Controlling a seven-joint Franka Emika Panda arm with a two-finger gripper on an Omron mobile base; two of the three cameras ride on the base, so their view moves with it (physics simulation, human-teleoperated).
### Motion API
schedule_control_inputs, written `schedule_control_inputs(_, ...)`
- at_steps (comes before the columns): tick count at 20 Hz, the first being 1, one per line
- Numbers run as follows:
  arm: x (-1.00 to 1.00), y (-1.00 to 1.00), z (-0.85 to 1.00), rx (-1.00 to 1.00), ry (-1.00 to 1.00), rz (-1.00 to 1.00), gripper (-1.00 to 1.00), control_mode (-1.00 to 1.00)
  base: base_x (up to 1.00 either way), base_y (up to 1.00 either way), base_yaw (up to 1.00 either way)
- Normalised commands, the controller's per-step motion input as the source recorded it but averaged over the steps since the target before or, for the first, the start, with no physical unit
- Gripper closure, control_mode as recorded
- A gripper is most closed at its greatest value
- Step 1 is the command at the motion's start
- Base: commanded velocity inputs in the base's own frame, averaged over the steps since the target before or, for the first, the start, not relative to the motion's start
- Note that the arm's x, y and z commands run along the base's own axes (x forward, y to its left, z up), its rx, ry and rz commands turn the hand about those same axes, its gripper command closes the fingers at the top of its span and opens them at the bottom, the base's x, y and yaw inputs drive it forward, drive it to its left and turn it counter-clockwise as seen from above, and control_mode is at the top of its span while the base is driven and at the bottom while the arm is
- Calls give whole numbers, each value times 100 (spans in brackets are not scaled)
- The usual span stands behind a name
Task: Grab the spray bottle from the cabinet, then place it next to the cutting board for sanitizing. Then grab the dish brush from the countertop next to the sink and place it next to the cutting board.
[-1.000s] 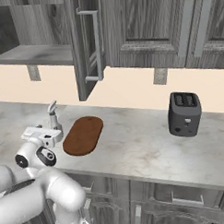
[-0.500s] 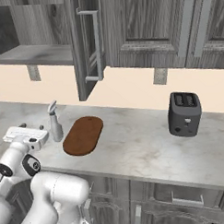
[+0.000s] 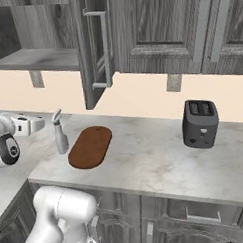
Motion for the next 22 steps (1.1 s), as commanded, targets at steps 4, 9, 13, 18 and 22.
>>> schedule_control_inputs(4,-9,-12,100,-6,48,-11,-100,-100,0,0,0)
schedule_control_inputs(9,-29,-21,14,-9,21,-9,-100,-100,0,0,0)
schedule_control_inputs(13,-57,-45,0,-2,-2,0,-100,-100,0,0,0)
schedule_control_inputs(18,-48,-77,-12,3,-2,5,-100,-100,0,0,0)
schedule_control_inputs(22,-31,-73,-32,11,0,7,-100,-100,0,0,0)
